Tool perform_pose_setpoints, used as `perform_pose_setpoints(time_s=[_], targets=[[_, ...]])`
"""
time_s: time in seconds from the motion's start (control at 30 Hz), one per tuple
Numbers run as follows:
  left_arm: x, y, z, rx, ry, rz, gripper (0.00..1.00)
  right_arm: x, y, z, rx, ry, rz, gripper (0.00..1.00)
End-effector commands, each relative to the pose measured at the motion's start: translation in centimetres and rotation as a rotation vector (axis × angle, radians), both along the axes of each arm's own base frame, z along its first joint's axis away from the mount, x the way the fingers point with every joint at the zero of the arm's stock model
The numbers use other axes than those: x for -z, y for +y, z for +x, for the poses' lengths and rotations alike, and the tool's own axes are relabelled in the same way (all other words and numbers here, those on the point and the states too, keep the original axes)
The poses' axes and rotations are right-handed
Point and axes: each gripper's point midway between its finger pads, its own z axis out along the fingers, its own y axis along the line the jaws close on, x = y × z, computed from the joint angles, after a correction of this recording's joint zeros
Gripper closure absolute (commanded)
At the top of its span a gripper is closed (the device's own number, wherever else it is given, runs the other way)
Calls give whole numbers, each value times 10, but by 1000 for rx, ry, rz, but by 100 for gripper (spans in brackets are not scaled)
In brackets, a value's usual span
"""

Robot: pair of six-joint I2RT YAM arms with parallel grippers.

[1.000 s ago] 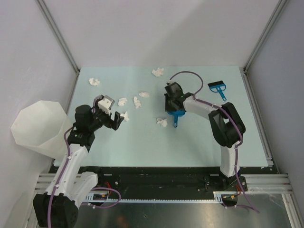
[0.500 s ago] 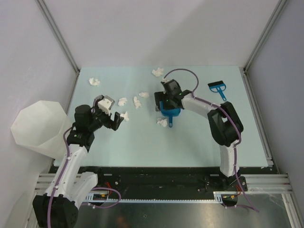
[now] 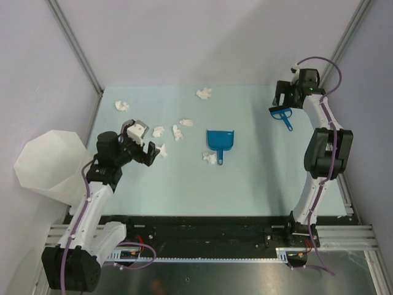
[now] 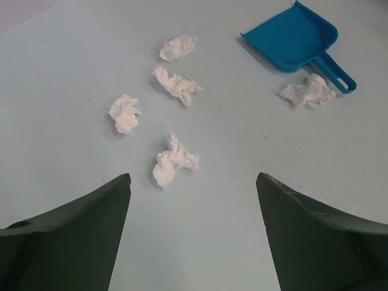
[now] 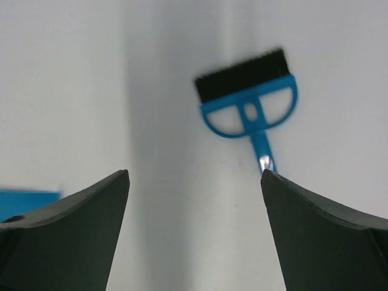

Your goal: Sweep away the paper scraps from the table

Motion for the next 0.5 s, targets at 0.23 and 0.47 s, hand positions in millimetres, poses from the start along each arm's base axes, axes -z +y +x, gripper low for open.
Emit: perform_pose_setpoints(time_s=[0.23, 0.47], targets=[[-7, -3, 12, 18, 9, 17, 12, 117, -71, -18, 44, 354, -133, 5], [-7, -3, 16, 17, 19, 17, 12, 175, -70, -36, -6, 527, -215, 17]])
